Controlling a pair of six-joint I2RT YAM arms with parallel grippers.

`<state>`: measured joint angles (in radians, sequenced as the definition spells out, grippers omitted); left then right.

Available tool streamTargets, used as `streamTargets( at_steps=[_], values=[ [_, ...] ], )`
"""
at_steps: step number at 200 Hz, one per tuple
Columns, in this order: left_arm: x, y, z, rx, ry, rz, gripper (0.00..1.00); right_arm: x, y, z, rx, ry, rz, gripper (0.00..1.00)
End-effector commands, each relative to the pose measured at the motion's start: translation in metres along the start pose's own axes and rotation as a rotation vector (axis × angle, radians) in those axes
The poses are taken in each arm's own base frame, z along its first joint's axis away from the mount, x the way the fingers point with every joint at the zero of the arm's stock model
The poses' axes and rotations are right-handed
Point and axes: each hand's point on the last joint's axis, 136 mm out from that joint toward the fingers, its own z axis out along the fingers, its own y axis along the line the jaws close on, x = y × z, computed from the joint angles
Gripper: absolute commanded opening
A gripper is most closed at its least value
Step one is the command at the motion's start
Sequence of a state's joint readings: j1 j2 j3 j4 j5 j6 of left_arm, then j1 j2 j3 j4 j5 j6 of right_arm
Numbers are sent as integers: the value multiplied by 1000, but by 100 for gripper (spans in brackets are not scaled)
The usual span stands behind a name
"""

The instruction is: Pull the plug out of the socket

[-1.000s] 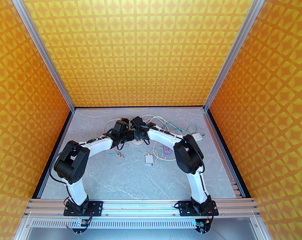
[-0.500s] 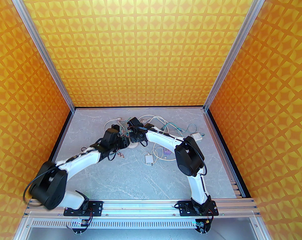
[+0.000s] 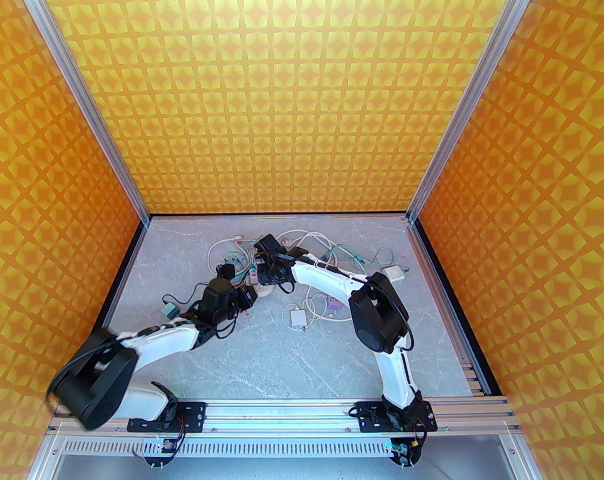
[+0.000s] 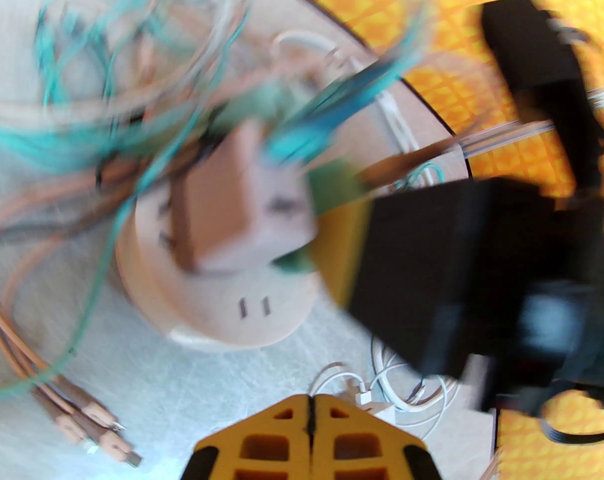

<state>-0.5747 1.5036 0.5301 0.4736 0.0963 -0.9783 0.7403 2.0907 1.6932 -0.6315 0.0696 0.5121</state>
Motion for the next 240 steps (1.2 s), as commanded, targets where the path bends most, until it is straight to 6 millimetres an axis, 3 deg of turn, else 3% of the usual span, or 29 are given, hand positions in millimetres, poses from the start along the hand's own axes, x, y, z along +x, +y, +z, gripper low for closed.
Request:
streamTargets(
  at_steps=[1,82,105,144,202,240],
  values=[
    [-9,-27,9,134,-47,-120,0,-20,19,-19,-72,-82,24,4],
    [-15,-16,41,165,-106,-261,0,-12,20,-15,-86,-66,36,4],
    [-12,-3,51,138,-110,-297,0,-13,21,-17,-91,-67,35,4],
    [-14,17,51,78,-139,-340,0,-9,22,-15,-95,-60,31,4],
    [24,80,63,-237,-18,-430,0,-9,24,-15,-103,-61,33,4],
    [40,101,63,-320,17,-479,0,-5,20,-12,-34,-68,-23,3]
  ],
)
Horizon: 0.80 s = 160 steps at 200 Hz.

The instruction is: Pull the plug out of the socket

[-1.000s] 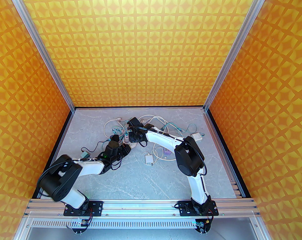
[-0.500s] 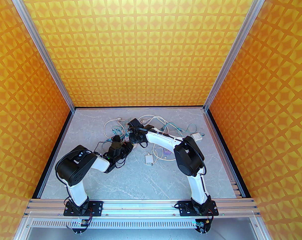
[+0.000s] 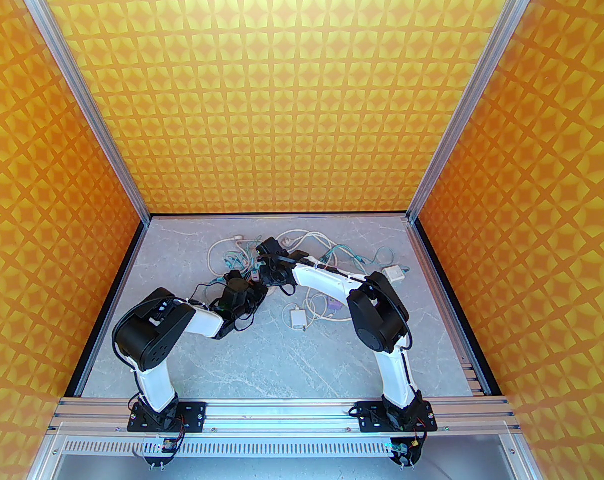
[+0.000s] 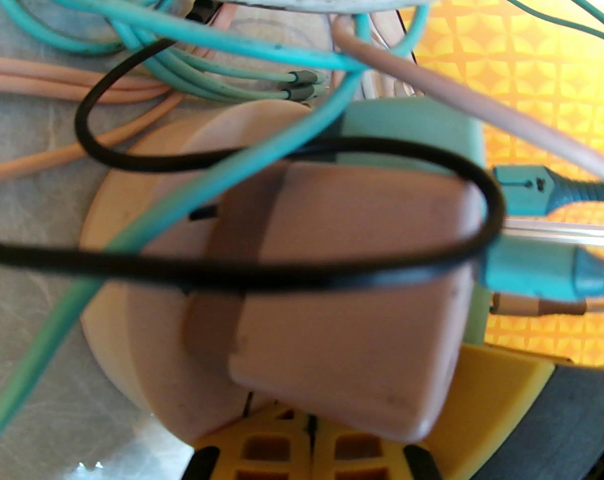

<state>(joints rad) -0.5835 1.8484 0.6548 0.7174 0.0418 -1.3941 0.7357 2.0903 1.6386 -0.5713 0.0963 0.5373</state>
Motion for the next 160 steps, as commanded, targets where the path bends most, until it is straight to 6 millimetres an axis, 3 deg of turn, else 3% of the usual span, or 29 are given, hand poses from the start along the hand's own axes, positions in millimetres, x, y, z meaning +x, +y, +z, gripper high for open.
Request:
streamTargets(
  at_steps=[1,38,73,123,160],
  values=[
    [6,96,-3,-332,1,-65,0,-8,29,-23,-54,-50,-56,3],
    [6,93,-4,-336,8,-49,0,-2,36,-18,91,-56,-242,3],
    [4,84,-7,-333,16,-13,0,1,34,-12,99,-53,-235,3],
    [1,78,-8,-315,12,-5,0,-6,31,-22,73,-63,-193,2],
    [-4,65,-12,-315,15,38,0,-23,12,-50,-17,-136,-94,3]
  ],
)
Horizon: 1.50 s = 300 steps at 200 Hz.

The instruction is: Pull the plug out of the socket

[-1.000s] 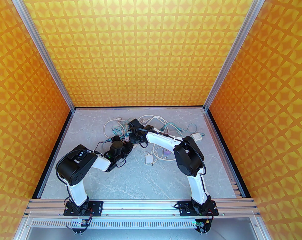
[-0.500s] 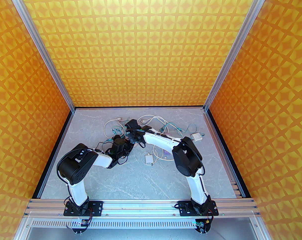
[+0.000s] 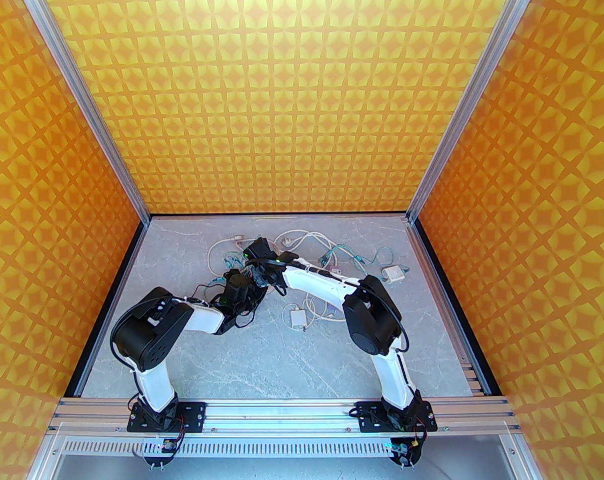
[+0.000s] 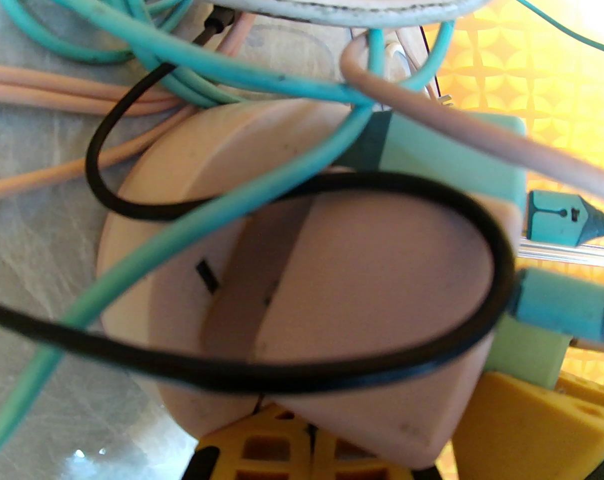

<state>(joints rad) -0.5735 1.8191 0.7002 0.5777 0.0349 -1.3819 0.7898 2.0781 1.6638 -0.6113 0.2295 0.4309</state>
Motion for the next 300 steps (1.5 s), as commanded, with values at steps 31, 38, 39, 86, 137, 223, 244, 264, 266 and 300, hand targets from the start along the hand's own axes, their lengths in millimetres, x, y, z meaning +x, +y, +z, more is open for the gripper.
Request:
streamTargets(
  at_steps=[31,38,39,86,137,223,244,264,266,300],
  values=[
    [1,58,-10,-238,17,45,0,-43,-17,-69,-114,-153,68,5],
    [0,54,-12,-234,17,55,0,-47,-22,-76,-112,-167,74,5],
    [0,53,-12,-235,18,57,0,-48,-22,-77,-113,-170,74,5],
    [-7,6,-41,-214,31,197,2,-79,-55,-104,-122,-225,148,5],
    [-20,-58,-90,-141,9,363,13,-108,-109,-104,-110,-252,262,8],
    [-46,-108,-196,-66,-156,598,59,-57,-160,32,-107,3,401,10],
    [-48,-102,-205,-90,-167,624,68,-44,-163,56,-111,58,417,12],
    [-47,-95,-207,-98,-161,636,69,-35,-162,69,-128,89,434,12],
    [-46,-94,-207,-100,-160,637,70,-35,-162,70,-131,92,436,13],
    [-45,-85,-204,-124,-148,637,84,-33,-159,72,-176,113,464,37]
  ],
)
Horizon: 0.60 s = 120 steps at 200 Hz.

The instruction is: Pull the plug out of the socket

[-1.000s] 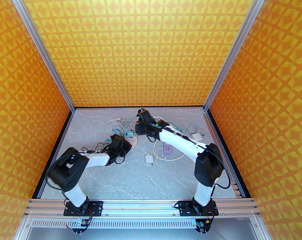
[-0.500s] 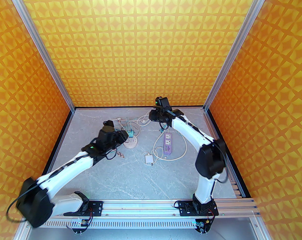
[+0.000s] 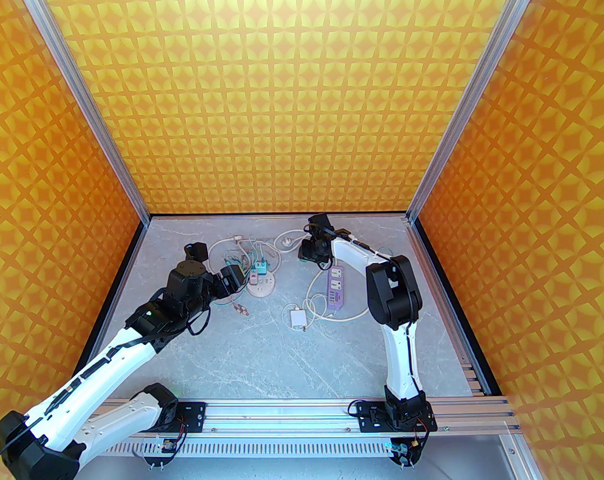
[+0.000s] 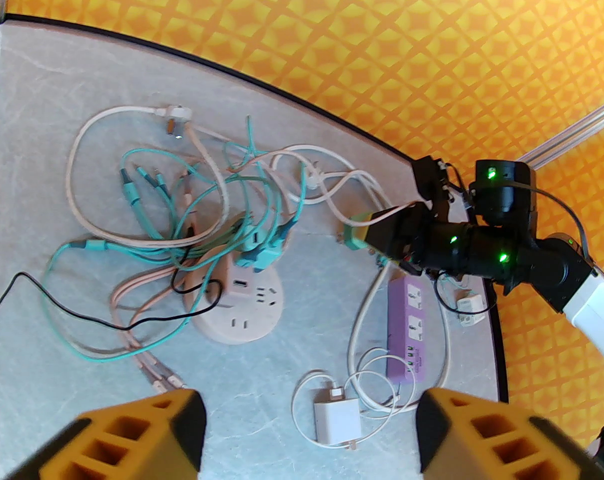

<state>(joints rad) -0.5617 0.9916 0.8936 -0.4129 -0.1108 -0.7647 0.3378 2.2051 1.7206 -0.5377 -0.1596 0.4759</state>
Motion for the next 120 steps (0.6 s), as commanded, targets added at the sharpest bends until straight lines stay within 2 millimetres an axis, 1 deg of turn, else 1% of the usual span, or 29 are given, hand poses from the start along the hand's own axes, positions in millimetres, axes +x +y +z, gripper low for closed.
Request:
streamTargets(
  at_steps=[1,4,5,7,10,15,20,22,26,31,33,38,68,96,109,113,120],
  values=[
    [11,19,3,-66,26,35,84,6,2,10,-38,44,34,39],
    [11,19,3,-66,27,37,85,7,2,9,-37,45,33,43],
    [12,19,3,-67,28,36,85,6,2,8,-37,45,32,47],
    [12,19,3,-67,29,37,86,6,2,7,-37,45,31,49],
    [12,20,4,-68,30,39,89,6,2,6,-34,43,30,53],
    [12,20,5,-70,32,41,93,5,3,2,-34,37,27,62],
    [12,20,5,-71,32,45,98,4,3,-2,-32,32,24,67],
    [12,20,6,-71,33,46,100,3,3,-4,-32,29,24,72],
    [12,20,6,-72,34,49,99,3,4,-7,-33,25,19,77],
    [13,20,8,-74,37,54,99,2,6,-13,-37,18,15,89],
    [13,20,8,-75,37,56,99,1,7,-16,-40,14,11,97],
    [14,21,9,-77,40,61,99,0,8,-20,-43,8,8,98],
    [19,27,20,-99,56,66,99,-3,18,-57,-69,-28,-18,98],
    [21,28,29,-112,75,81,99,0,15,-91,-36,-51,-51,98],
    [19,25,30,-105,70,88,99,3,14,-107,-30,-69,-64,99],
    [25,29,38,-123,92,94,99,4,14,-110,-27,-72,-67,99],
    [25,30,40,-124,95,99,99,6,15,-119,-33,-88,-74,99]
  ],
)
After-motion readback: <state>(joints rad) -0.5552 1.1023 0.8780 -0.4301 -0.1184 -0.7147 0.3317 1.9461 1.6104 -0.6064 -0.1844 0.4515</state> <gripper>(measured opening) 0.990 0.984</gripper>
